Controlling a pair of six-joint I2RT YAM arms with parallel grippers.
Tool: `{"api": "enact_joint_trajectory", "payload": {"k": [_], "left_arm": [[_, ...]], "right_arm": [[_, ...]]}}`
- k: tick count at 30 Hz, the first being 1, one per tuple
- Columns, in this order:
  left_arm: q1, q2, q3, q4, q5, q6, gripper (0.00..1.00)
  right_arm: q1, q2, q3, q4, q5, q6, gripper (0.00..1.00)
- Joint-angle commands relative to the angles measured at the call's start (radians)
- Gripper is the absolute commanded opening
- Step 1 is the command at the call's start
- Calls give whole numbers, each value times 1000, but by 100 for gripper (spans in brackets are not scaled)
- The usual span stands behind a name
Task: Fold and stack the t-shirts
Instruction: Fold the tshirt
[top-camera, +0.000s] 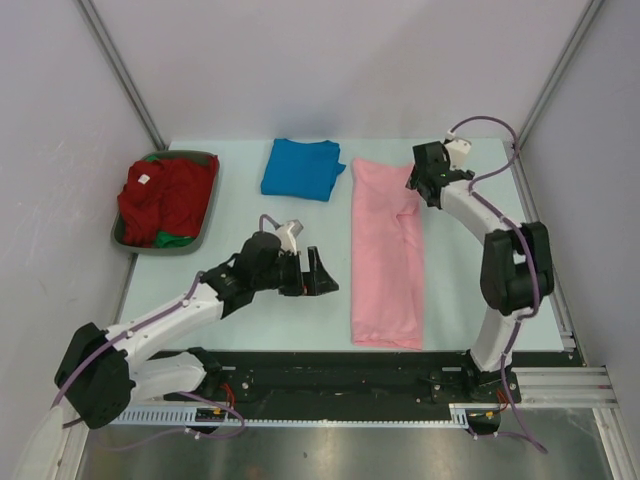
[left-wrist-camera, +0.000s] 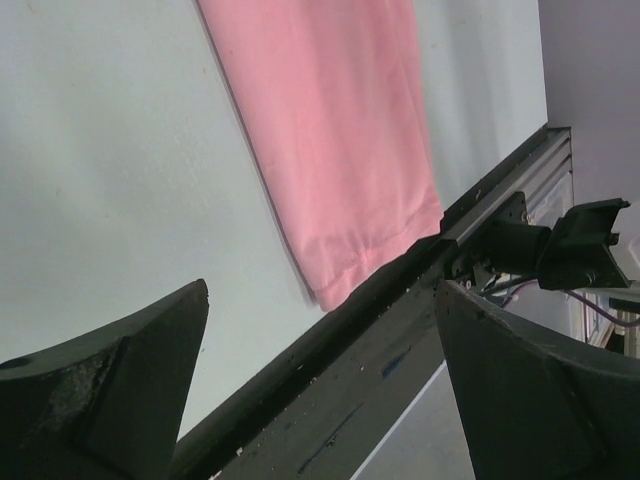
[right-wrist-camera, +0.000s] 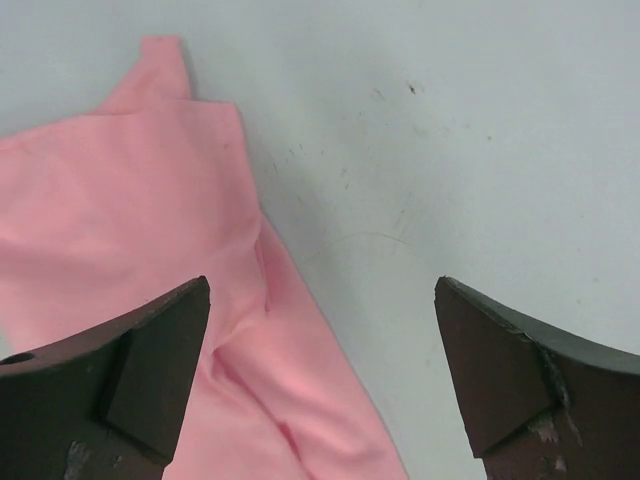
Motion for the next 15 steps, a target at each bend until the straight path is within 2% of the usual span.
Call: {"api": "enact_joint_trajectory", "payload": {"k": [1, 6, 10, 11, 15], "left_arm": [[-35, -64, -81, 70, 33, -47, 100], [-143, -32, -144, 157, 3, -99, 100], [-267, 51, -147, 225, -45, -143, 100], [-282, 74, -149, 258, -47, -159, 100], [-327, 171, -135, 295, -59, -188, 100]], "right_arm": [[-7, -194, -74, -107, -27, 38, 100], [-10, -372, -299, -74, -281, -34, 100], [42, -628, -506, -66, -259, -22, 100], [45, -740, -567, -70, -259, -12, 100], [71, -965, -622, -204, -254, 32, 100]]}}
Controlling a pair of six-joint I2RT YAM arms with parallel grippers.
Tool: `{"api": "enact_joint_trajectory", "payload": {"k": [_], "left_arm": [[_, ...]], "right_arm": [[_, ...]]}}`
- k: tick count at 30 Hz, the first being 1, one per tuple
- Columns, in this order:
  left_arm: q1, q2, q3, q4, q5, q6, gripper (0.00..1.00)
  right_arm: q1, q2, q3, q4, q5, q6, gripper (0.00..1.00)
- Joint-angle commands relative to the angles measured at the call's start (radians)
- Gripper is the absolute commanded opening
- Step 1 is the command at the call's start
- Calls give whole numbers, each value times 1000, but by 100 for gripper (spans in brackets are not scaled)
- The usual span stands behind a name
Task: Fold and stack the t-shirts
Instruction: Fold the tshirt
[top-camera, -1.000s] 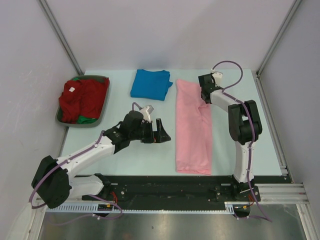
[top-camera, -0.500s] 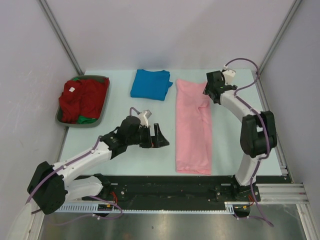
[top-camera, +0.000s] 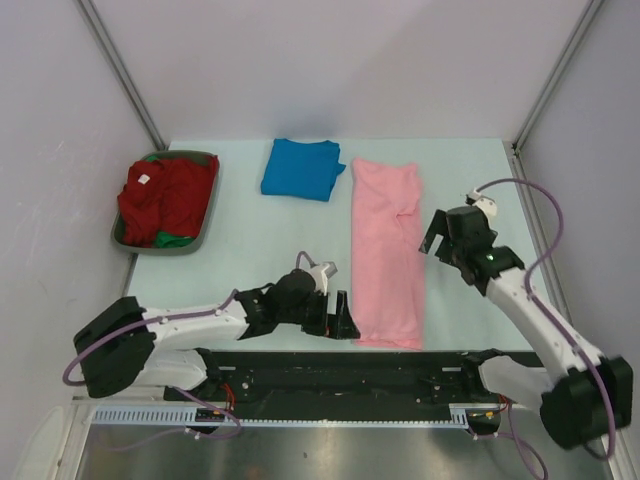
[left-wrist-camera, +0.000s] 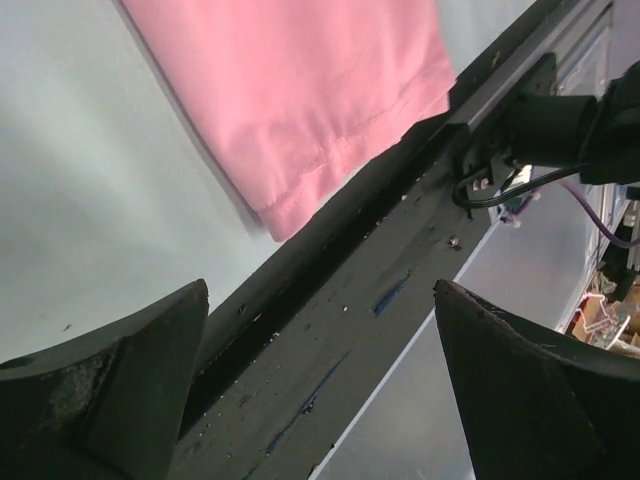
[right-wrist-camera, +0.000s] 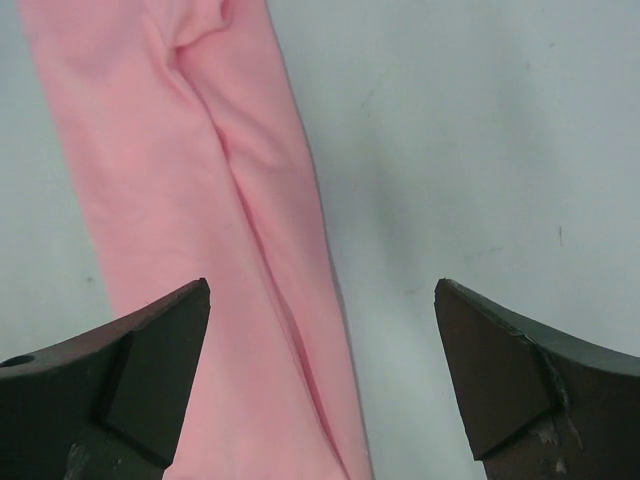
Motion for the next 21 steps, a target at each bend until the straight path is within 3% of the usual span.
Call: {"api": "enact_joint_trajectory", "payload": {"k": [1, 8, 21], "left_arm": [[-40, 89, 11, 100, -34, -65, 99], [-46, 256, 51, 80, -57, -106, 96], [-73, 457, 159, 2, -41, -143, 91]], "right_arm": [[39, -264, -24, -108, -8, 50, 100], [156, -551, -43, -290, 20, 144, 100], [226, -637, -34, -345, -5, 196, 100]]}}
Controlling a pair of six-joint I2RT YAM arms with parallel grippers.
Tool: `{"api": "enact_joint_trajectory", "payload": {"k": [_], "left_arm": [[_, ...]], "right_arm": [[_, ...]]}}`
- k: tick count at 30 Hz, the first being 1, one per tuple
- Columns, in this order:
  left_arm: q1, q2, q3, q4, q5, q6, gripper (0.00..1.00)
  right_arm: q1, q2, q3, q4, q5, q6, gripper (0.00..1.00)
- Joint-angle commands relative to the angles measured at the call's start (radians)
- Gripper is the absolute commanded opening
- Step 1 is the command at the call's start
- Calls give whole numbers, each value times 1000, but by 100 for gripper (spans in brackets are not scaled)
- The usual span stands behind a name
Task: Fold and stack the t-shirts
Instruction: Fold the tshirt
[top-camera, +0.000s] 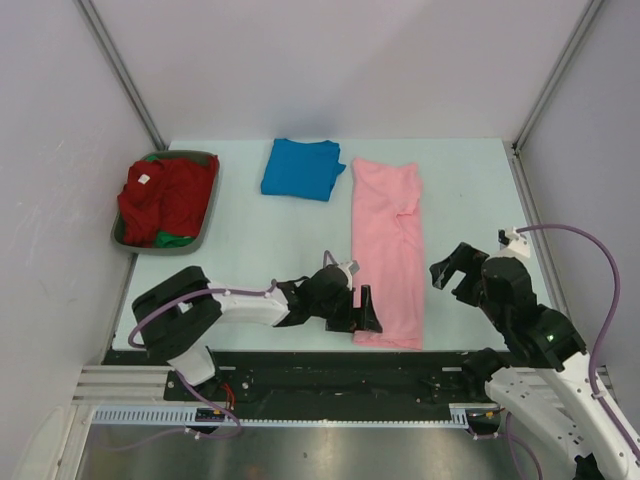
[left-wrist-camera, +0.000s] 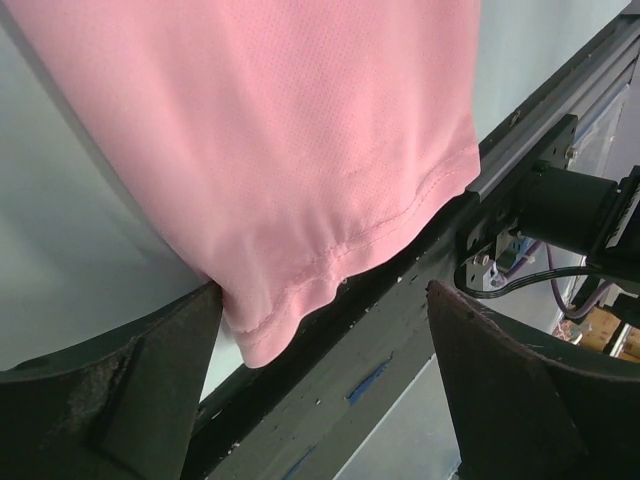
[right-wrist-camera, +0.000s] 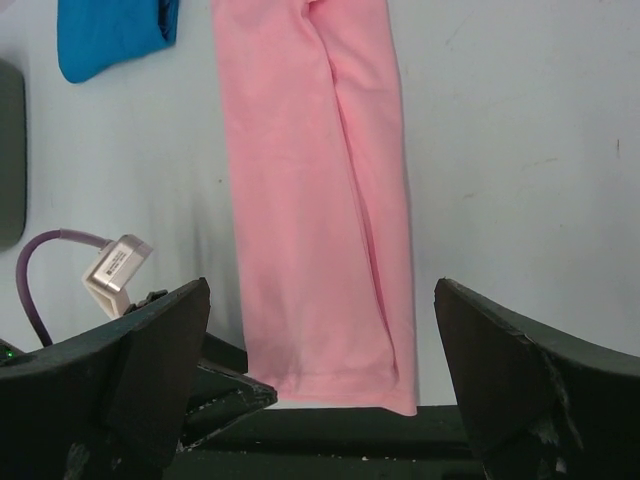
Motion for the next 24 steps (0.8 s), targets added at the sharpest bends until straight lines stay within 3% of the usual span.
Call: {"api": "enact_joint_trajectory", "payload": {"k": [1, 4, 7, 13, 24], "left_arm": [[-25, 97, -2, -122, -23, -10, 89], [-34, 131, 5, -101, -9, -26, 76], [-41, 167, 10, -82, 2, -31, 54], [-44, 178, 1, -59, -3, -48, 0], [2, 59, -90, -29, -27, -68, 0]], "right_arm": [[6, -29, 7, -17, -8, 18, 100], [6, -33, 7, -17, -28, 22, 100], [6, -43, 7, -20, -38, 25, 100], [7, -23, 7, -58, -64, 45, 100], [50, 28, -104, -98, -141, 146, 100]]}}
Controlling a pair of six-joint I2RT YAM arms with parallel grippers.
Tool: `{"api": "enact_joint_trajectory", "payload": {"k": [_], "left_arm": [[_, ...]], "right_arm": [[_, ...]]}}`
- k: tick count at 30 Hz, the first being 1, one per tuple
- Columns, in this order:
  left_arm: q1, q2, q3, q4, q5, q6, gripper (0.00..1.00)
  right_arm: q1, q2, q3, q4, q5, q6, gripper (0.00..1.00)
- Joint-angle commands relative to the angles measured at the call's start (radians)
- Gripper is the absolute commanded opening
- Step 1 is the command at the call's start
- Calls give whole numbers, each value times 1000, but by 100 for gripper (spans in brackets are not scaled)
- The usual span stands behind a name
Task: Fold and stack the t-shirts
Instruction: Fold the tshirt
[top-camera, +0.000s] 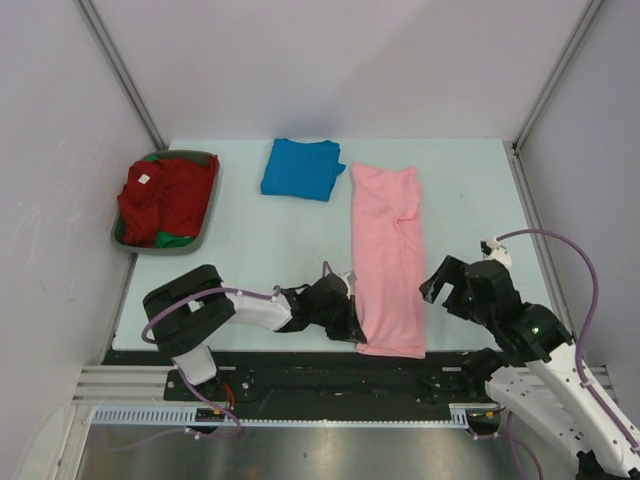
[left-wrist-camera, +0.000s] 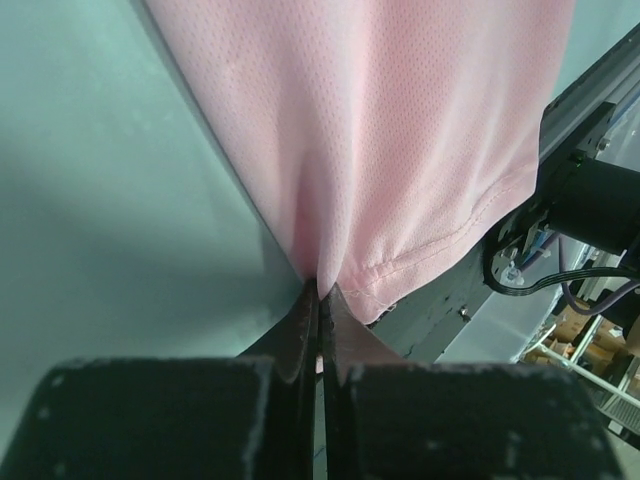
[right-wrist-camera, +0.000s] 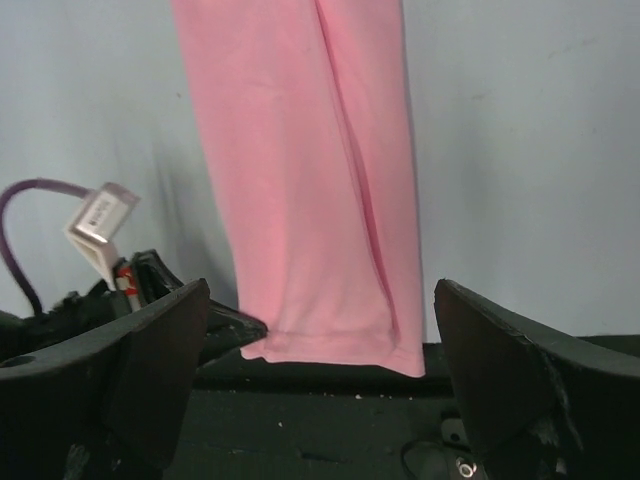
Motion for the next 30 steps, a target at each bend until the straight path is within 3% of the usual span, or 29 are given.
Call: {"api": "enact_joint_trajectory", "payload": {"k": [1, 8, 20, 30], "left_arm": [[35, -36, -83, -81, -46, 10, 0], [129, -68, -140, -38, -20, 47, 0], [154, -36, -159, 17, 31, 72, 0], [154, -82, -208, 48, 48, 72, 0]], "right_arm": [[34, 10, -67, -11, -58, 76, 100], [89, -16, -222, 41, -127, 203, 100], [290, -83, -380, 87, -121, 467, 98], [424, -80, -431, 108, 14, 619, 80]]}}
